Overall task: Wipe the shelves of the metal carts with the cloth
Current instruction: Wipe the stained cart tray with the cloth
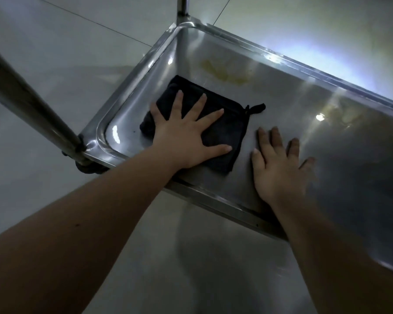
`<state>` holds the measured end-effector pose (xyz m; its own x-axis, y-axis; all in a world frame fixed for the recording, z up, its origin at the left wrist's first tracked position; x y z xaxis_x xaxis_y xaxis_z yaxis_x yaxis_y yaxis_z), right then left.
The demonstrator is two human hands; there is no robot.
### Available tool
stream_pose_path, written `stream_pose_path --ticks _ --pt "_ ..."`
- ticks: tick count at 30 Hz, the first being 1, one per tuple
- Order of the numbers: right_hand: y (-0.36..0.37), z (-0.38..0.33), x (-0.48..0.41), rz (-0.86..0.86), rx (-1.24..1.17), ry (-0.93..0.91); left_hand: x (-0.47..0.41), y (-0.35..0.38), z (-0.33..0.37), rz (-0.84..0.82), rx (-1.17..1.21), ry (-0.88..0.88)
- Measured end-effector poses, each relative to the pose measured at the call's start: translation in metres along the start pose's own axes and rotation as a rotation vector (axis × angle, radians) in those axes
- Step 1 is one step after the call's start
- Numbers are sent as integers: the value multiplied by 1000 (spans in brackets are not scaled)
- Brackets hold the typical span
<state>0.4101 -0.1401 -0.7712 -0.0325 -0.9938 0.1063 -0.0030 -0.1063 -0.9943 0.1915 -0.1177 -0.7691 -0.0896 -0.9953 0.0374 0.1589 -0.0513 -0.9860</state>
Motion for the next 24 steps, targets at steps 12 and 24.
stream_pose_path --ticks 12,24 --pt "-3 5 -2 -23 25 22 -70 -22 -30 -79 -39 15" --pt "-15 63 4 -121 62 24 -71 -27 -69 -68 -111 -68"
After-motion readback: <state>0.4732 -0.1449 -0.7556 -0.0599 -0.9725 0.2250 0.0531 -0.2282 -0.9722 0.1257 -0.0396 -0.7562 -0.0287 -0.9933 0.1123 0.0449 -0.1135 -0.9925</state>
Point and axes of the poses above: each hand's wrist, its own x-axis away from the middle knuckle, its own y-axis out of the palm, z = x × y, the point moved 2 cm from there along -x, towards the middle knuckle, and after that the axes turned 2 degrees about z, right-handed, at the moved point
